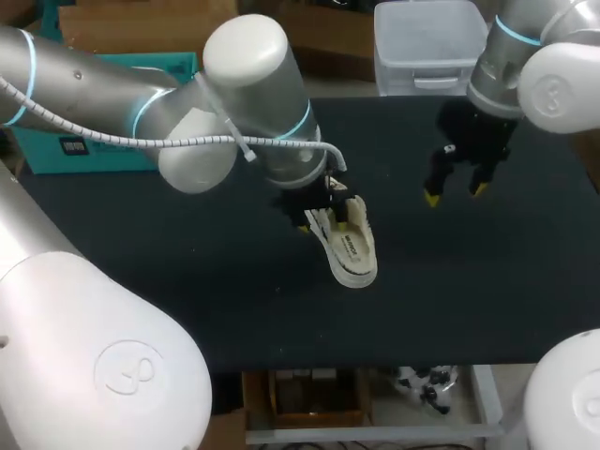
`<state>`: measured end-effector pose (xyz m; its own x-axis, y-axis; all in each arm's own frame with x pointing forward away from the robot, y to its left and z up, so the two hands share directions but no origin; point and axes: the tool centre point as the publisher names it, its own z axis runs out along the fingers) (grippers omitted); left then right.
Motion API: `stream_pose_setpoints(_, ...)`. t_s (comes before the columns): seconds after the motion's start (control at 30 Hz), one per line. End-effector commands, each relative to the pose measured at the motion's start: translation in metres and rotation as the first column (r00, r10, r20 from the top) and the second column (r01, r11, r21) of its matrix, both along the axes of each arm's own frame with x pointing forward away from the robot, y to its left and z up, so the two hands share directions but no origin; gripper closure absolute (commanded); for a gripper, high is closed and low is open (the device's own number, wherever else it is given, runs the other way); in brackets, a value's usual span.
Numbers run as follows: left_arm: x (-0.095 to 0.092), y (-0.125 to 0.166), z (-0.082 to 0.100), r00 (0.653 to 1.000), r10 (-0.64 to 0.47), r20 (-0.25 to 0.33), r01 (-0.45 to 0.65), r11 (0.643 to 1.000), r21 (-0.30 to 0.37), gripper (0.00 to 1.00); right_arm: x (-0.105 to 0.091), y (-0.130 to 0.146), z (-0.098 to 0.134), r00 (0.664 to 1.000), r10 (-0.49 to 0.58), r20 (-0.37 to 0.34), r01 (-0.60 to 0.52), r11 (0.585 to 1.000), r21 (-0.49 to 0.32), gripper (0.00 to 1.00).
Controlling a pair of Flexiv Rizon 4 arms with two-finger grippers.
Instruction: Open the shoe tongue, take the insole out of the shoe, put the insole back into the shoe, and pack the shoe into the shoebox
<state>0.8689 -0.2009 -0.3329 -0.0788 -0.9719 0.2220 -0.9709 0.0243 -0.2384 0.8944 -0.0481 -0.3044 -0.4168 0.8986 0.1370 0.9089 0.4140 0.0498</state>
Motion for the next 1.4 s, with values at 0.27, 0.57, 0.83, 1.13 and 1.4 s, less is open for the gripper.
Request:
stream_pose_setpoints(0.27,0.022,-0.017,-0.011,0.996,0.083,0.039,-0.087,0.991,0.104,0.56,-0.007,-0.005,-0.008,0.993,0.090,0.080,-0.089,0.996,-0.016,0.00)
stream_pose_setpoints(0.57,0.031,-0.014,-0.016,0.992,0.122,0.029,-0.124,0.986,0.111,1.00,-0.011,-0.005,-0.007,0.968,0.212,0.136,-0.210,0.977,-0.031,0.00)
stream_pose_setpoints(0.83,0.032,-0.001,-0.020,0.996,0.087,-0.028,-0.085,0.994,0.072,1.00,-0.016,0.004,-0.003,0.920,0.351,0.174,-0.344,0.936,-0.074,0.00)
stream_pose_setpoints(1.13,0.036,0.015,-0.014,0.998,-0.045,-0.038,0.046,0.998,0.045,1.00,-0.014,0.014,0.000,0.852,0.503,0.147,-0.485,0.863,-0.143,0.00)
stream_pose_setpoints(1.4,0.043,0.025,0.013,0.959,-0.284,0.005,0.283,0.957,0.065,1.00,-0.017,0.011,0.002,0.757,0.646,0.094,-0.622,0.757,-0.197,0.00)
